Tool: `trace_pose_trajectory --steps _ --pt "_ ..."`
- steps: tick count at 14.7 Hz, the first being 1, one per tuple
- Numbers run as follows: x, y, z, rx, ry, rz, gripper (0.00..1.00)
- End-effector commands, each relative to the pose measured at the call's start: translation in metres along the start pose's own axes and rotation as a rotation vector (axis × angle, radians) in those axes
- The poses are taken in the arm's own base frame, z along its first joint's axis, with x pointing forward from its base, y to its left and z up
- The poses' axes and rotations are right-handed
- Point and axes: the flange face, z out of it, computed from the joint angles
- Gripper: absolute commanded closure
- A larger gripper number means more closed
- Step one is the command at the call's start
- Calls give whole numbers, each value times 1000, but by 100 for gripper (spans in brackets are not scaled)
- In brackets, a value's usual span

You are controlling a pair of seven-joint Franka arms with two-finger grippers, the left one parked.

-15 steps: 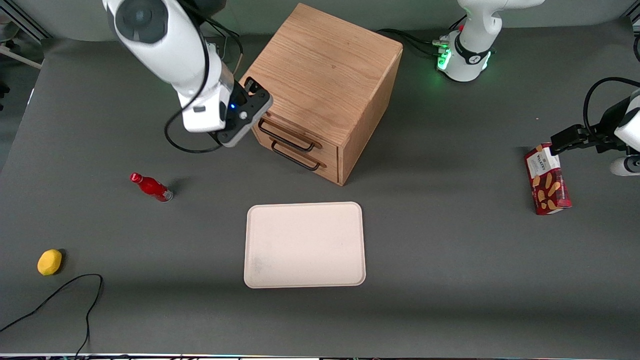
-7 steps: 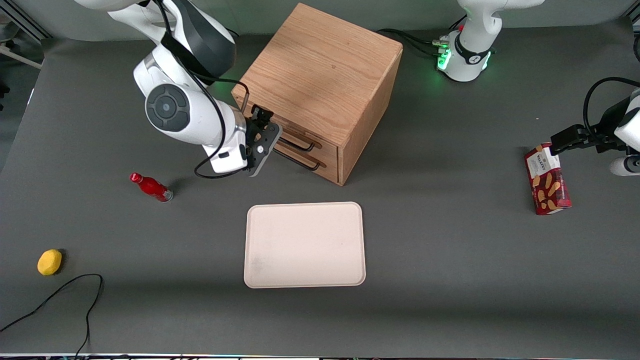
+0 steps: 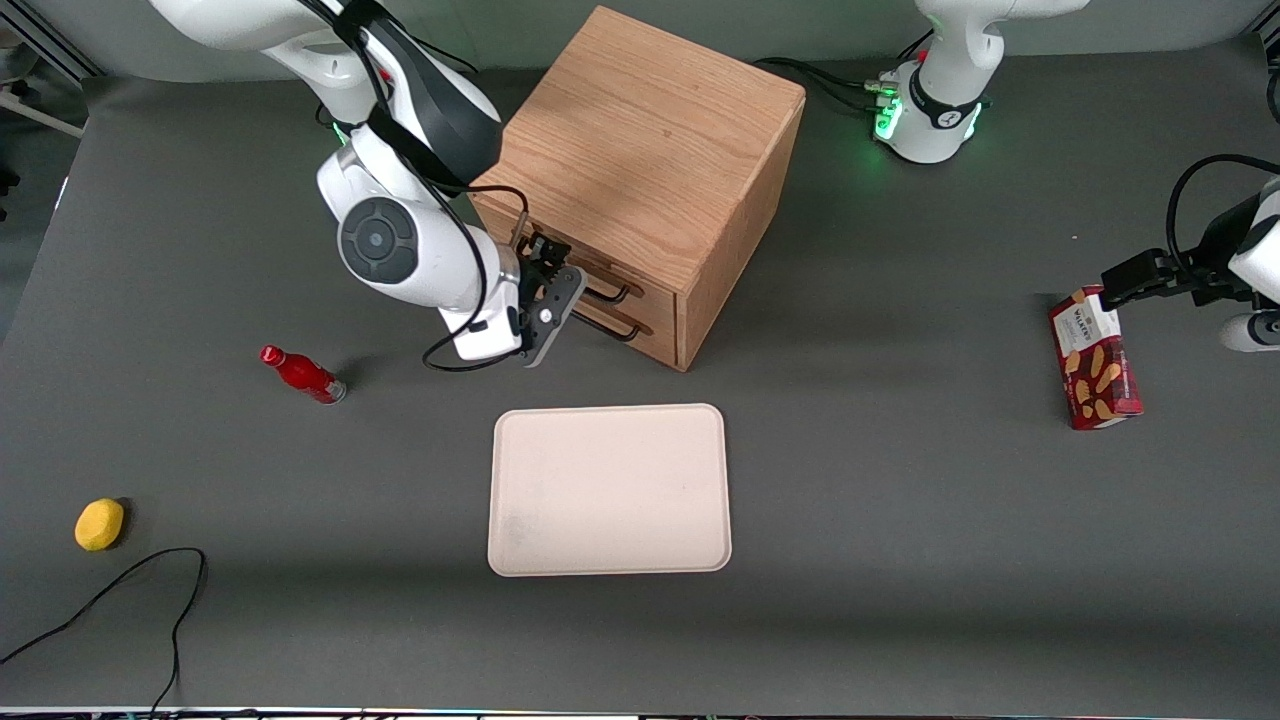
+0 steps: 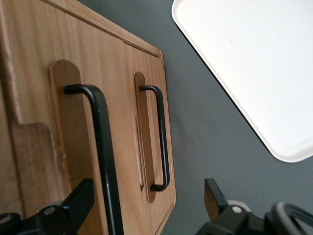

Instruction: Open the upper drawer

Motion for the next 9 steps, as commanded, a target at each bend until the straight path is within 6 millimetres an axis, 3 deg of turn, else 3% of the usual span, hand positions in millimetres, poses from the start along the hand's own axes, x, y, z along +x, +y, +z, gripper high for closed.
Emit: trace_pose_trajectory --steps 1,5,9 --pt "5 -1 11 9 13 -16 0" --pt "6 14 24 -37 24 -27 0" --pt "-1 48 14 -107 43 -2 0"
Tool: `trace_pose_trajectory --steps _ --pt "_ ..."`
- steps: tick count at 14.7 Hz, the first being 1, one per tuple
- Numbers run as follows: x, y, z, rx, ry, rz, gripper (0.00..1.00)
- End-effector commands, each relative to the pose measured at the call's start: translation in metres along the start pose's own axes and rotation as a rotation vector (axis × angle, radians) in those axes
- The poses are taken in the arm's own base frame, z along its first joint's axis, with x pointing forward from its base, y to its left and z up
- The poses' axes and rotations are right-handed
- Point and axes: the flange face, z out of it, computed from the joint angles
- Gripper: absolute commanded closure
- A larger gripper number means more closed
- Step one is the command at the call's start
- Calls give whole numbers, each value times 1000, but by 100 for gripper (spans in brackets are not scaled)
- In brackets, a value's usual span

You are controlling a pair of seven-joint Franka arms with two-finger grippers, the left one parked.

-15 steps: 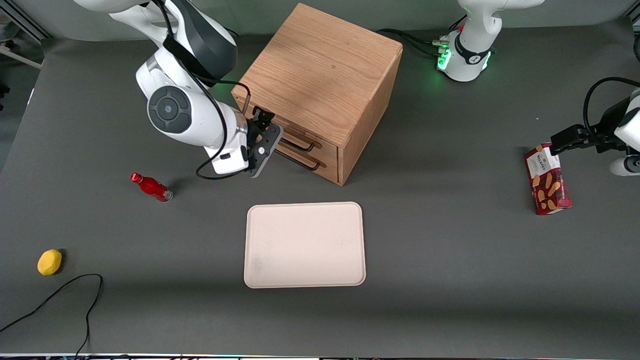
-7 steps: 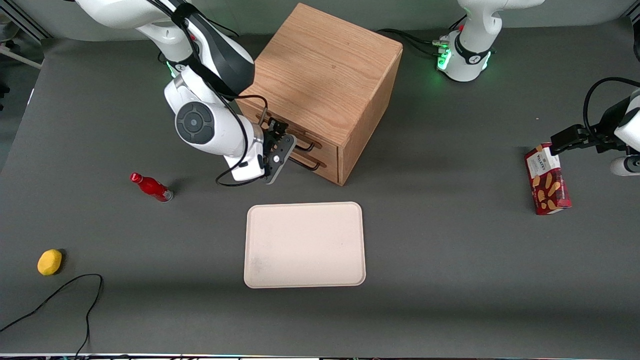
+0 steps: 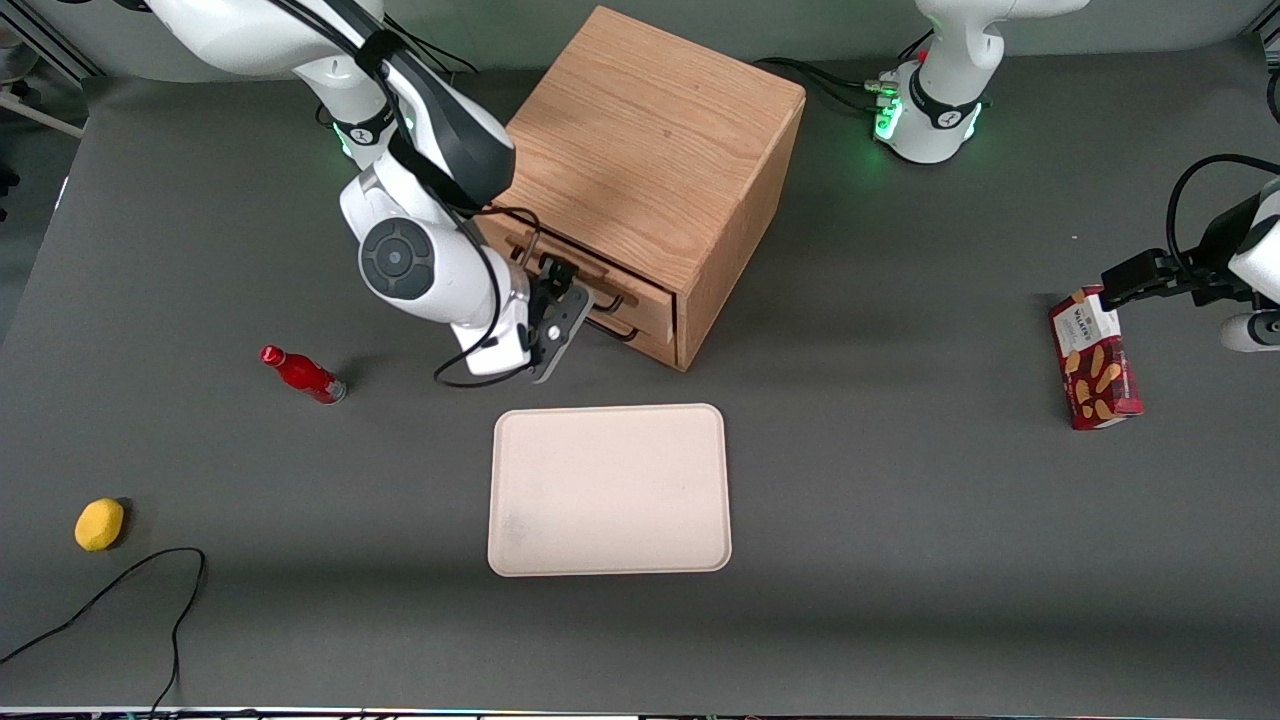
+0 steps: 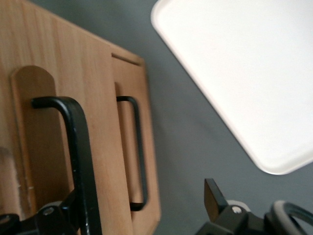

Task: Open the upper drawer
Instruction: 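Pull the handle outward with the right gripper, sliding the drawer open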

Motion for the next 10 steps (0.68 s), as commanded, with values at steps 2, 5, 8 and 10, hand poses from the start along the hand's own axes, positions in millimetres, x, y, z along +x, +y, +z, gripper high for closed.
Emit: trace_pose_trajectory --steps 2,5,8,10 --pt "-2 39 -16 -78 59 11 0" --pt "-1 72 -22 -109 122 55 0" --pt "-2 102 -28 -128 163 96 0" --pt "-4 115 -36 -139 182 114 0"
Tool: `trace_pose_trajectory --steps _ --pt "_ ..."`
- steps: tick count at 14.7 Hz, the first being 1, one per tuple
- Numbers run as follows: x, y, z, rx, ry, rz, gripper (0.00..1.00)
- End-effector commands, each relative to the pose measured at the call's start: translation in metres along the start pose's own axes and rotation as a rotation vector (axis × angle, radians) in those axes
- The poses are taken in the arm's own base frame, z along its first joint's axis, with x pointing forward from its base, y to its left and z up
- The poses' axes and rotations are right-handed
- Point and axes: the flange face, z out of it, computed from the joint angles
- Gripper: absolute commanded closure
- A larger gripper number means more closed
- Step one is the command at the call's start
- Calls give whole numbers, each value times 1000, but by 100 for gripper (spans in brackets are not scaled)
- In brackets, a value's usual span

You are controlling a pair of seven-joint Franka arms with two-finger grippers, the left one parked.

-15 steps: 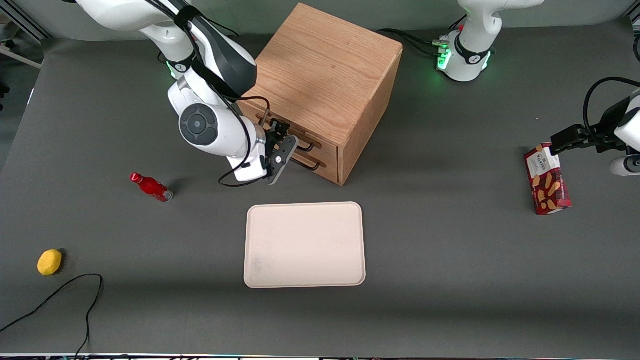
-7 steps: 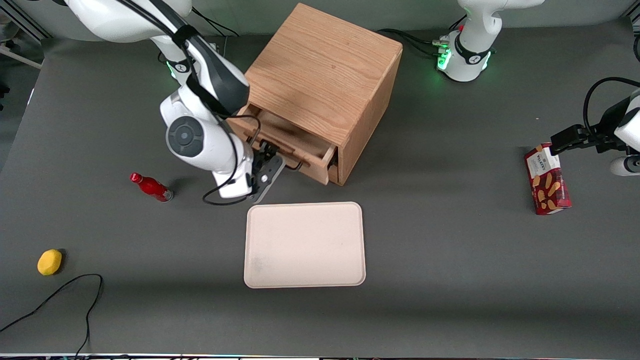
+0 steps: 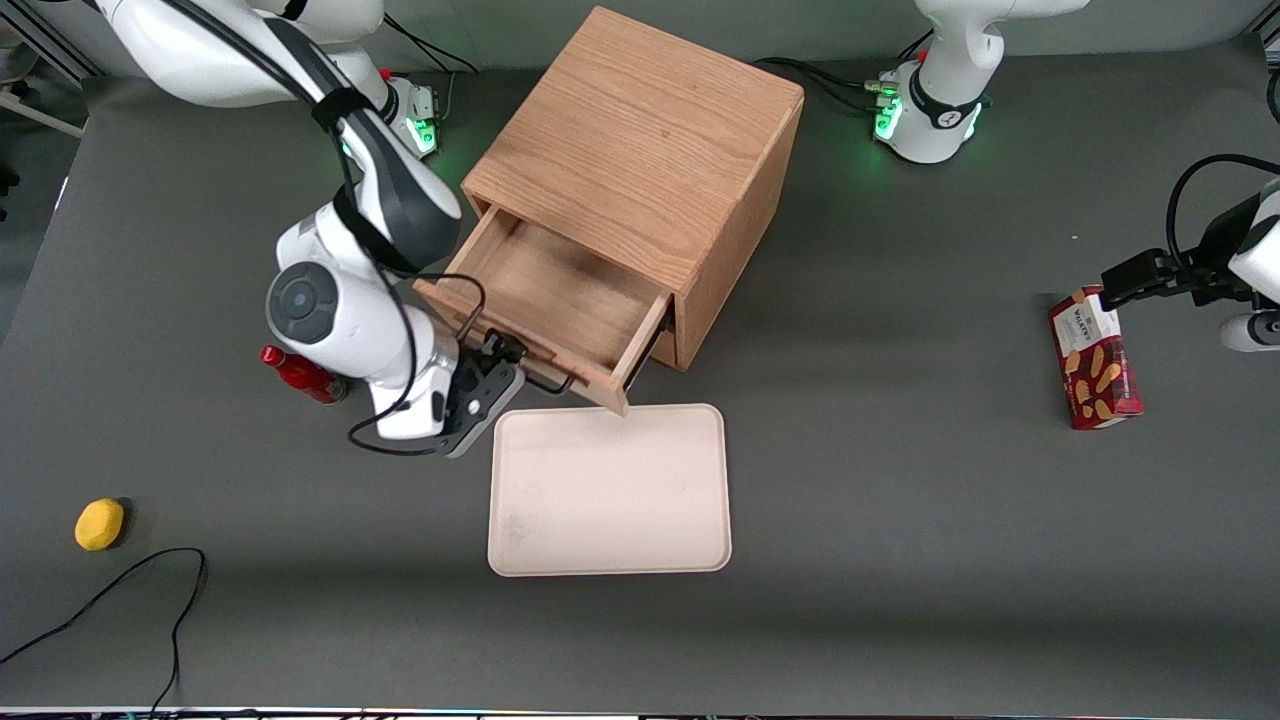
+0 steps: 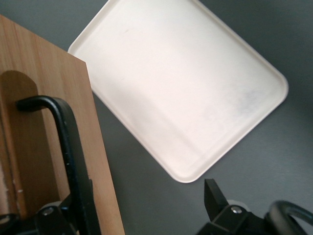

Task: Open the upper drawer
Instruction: 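Pull the handle outward with the right gripper, sliding the drawer open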

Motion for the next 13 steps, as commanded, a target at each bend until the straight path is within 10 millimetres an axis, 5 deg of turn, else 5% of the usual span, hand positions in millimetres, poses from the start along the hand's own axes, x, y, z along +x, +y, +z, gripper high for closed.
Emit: trace_pose_trajectory --steps 1,6,13 --pt "9 27 -8 -26 41 10 0" --pt "2 63 -11 -48 47 -34 0" --pt "4 60 -42 -67 82 -22 0"
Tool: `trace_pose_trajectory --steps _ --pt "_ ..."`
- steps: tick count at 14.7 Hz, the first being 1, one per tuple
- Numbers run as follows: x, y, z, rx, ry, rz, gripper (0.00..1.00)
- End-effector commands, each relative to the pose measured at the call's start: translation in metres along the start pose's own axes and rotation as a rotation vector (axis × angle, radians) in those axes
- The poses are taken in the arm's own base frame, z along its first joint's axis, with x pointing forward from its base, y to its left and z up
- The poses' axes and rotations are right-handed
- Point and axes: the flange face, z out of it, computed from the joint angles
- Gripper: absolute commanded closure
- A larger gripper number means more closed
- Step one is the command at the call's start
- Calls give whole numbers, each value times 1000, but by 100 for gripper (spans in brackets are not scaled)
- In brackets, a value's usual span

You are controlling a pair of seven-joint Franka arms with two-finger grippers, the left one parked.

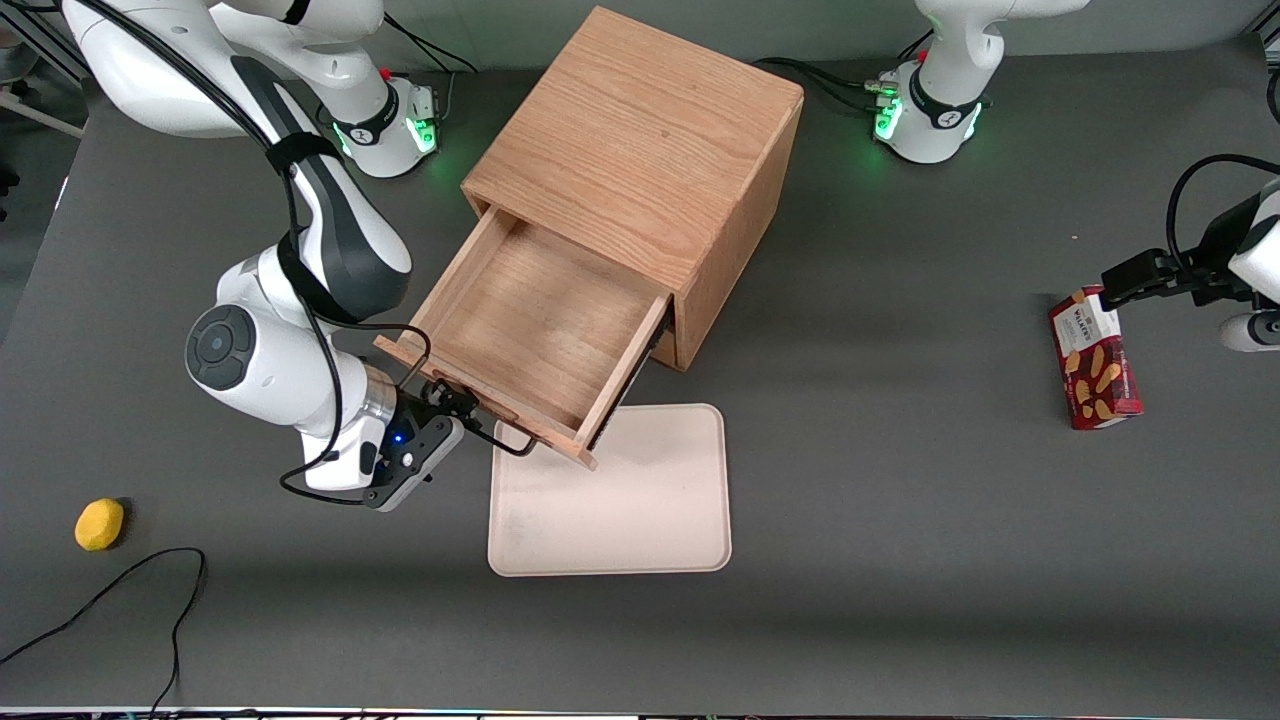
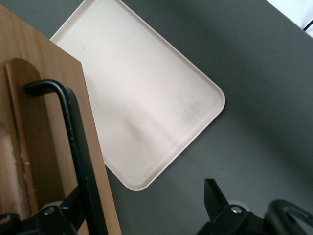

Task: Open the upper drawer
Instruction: 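Pull the handle outward with the right gripper, sliding the drawer open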

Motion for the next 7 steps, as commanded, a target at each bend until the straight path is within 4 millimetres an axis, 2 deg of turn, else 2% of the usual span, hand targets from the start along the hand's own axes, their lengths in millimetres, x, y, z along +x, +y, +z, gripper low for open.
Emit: trace_pose_trajectory --steps 1,3,5,7 --pt "6 -7 -34 -22 31 -25 0" --pt "6 -20 -69 -27 39 -31 0" --pt "-1 -27 -115 -36 92 -6 0" --pt "-29 -6 -159 -68 70 55 0"
